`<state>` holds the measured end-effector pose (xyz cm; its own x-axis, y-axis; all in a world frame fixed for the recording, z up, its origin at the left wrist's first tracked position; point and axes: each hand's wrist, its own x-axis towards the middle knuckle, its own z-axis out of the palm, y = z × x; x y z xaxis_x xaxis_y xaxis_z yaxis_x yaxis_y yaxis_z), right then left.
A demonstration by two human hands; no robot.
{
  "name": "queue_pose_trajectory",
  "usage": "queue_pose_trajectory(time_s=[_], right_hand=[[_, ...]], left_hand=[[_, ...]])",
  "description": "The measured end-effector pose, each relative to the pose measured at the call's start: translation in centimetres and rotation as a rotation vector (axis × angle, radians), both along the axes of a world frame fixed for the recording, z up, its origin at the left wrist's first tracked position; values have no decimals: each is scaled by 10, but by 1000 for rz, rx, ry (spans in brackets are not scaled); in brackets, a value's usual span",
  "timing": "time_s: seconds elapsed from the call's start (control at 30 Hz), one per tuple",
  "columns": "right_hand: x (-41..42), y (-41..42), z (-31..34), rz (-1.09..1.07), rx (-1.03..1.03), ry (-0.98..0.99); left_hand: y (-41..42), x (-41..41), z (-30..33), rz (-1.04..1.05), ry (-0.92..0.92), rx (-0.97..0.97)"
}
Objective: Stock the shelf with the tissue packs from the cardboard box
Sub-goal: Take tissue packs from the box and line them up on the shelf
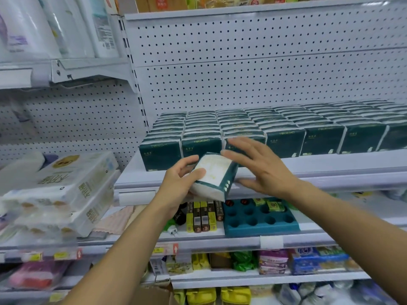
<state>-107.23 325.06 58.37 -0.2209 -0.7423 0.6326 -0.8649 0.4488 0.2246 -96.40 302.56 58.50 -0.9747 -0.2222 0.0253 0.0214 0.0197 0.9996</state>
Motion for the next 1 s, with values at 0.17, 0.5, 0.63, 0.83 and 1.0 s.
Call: queue_pose_trajectory(time_s=[0.17,0.5,0.63,0.83,1.0], right_hand=[[35,2,7,13,-373,-634],[47,47,29,10,-755,-1286],[39,72,23,-149,-494,-915],[24,107,28,-156,-307,-483],[-7,144,23,-125,-705,-781]], left_hand=[[20,1,10,-14,-8,181],[72,-6,20,-59,34,10],[96,-17,26,-18,144,-149],[137,-37,34,-107,256,-514],[139,-54,36,-14,316,-486]])
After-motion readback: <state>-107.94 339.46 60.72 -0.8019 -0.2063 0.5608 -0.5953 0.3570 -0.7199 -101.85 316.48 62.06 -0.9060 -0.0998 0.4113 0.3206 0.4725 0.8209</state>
